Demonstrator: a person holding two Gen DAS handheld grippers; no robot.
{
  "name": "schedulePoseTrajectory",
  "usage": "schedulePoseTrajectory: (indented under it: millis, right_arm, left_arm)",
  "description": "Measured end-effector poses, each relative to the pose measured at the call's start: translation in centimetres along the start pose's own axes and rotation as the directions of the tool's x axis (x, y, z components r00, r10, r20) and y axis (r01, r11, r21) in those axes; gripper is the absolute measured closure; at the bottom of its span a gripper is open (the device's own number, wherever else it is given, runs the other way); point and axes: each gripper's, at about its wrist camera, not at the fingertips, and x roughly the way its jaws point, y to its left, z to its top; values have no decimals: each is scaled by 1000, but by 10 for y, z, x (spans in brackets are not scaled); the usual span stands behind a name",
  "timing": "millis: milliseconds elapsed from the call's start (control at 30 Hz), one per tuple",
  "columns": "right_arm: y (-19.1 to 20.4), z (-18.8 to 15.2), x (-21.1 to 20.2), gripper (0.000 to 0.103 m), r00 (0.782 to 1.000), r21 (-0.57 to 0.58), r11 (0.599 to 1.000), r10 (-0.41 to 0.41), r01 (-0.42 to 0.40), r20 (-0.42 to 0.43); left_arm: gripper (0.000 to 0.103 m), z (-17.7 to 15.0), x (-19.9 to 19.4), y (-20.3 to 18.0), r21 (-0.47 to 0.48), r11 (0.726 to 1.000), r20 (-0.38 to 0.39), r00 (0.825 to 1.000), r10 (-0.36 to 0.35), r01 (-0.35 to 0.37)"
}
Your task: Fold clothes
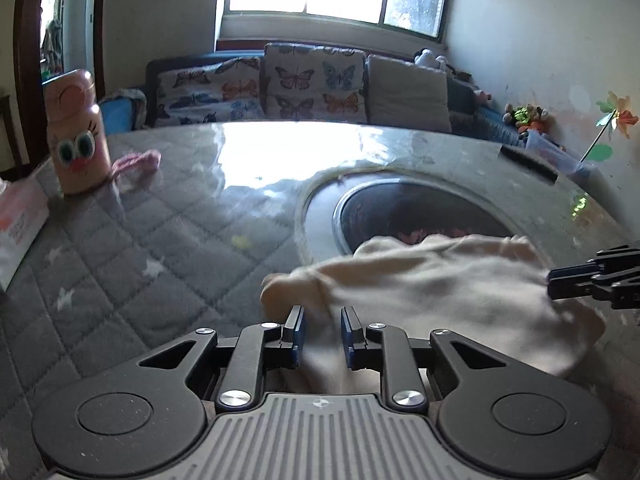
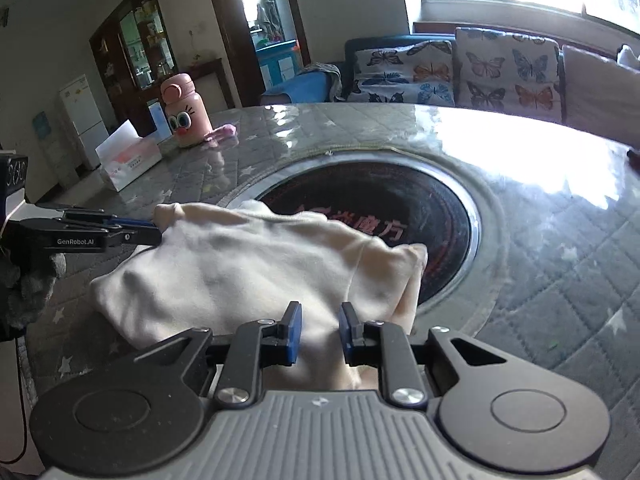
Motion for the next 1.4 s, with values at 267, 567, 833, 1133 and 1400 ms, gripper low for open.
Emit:
schedulePoseTrajectory:
  millis: [267,567,833,1133,1400]
  right_arm:
    - [-18,18,28,85,999,22,999,-40,39,18]
    - [-28,24,36,85,999,42,998,-39,38,23]
    - [-34,23,36,85,997,73,995,-68,66,32]
    - [-35,15,31,83,997,99,993,-70,66,35]
    - [-46,11,18,72,993,146,984,-111,104,42]
  left_arm:
    - [81,8,23,7,1,999,-30,999,35,-35]
    - [81,11,22,3,22,999,-22,999,33,-32]
    - [81,11,17,7,0,999,-12,999,35,-35]
    - [81,9,9,9,-24,998,-3,998,59,-59]
    - [73,-8,-11,18,-138,988,-43,997,60,-66]
